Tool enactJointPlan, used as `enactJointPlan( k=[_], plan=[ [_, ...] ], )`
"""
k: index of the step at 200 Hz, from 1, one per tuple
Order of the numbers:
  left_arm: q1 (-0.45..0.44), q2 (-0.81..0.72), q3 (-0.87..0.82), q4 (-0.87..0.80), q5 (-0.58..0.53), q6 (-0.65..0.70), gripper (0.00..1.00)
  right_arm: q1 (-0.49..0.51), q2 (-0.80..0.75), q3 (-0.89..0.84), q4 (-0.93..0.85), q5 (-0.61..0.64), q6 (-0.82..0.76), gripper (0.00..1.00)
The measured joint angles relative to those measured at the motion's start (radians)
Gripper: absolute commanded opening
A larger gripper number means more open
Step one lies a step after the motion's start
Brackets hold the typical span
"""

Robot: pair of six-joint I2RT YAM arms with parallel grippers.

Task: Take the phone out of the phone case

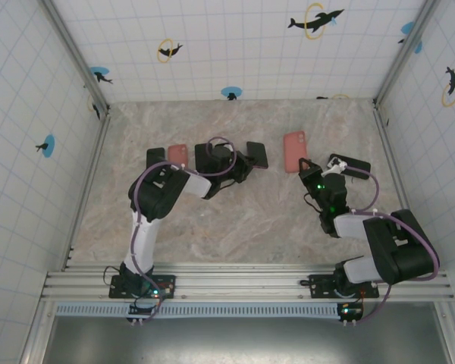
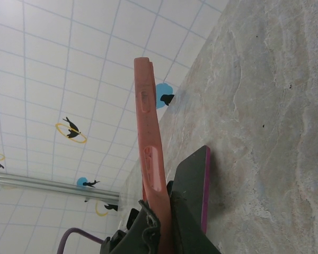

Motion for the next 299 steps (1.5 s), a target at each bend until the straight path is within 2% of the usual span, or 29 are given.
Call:
enactJointPlan(
  k=[75,89,136,222,299],
  plan=[
    [0.005,0.008,0.017,-0.026,0.006,0.002,0.24,0.000,0.013,0.000,0.021,-0.018,0.011,0.07],
    [0.006,0.010,0.017,-0.027,0.010,0.002,0.30,0.000,0.017,0.000,0.021,-0.018,0.011,0.07],
    [0.009,0.011,0.020,-0.090,0.011,0.026,0.35,0.000,0.022,0.000,0.021,-0.022,0.011,0.07],
    [0.011,-0.009,0.020,-0.195,-0.002,0.108,0.37,0.000,0.034,0.000,0.021,-0.029,0.006,0.07],
    [0.011,-0.105,0.069,-0.388,-0.038,0.257,0.46,-0.071,0.187,0.011,0.022,-0.174,-0.171,0.07]
  ],
)
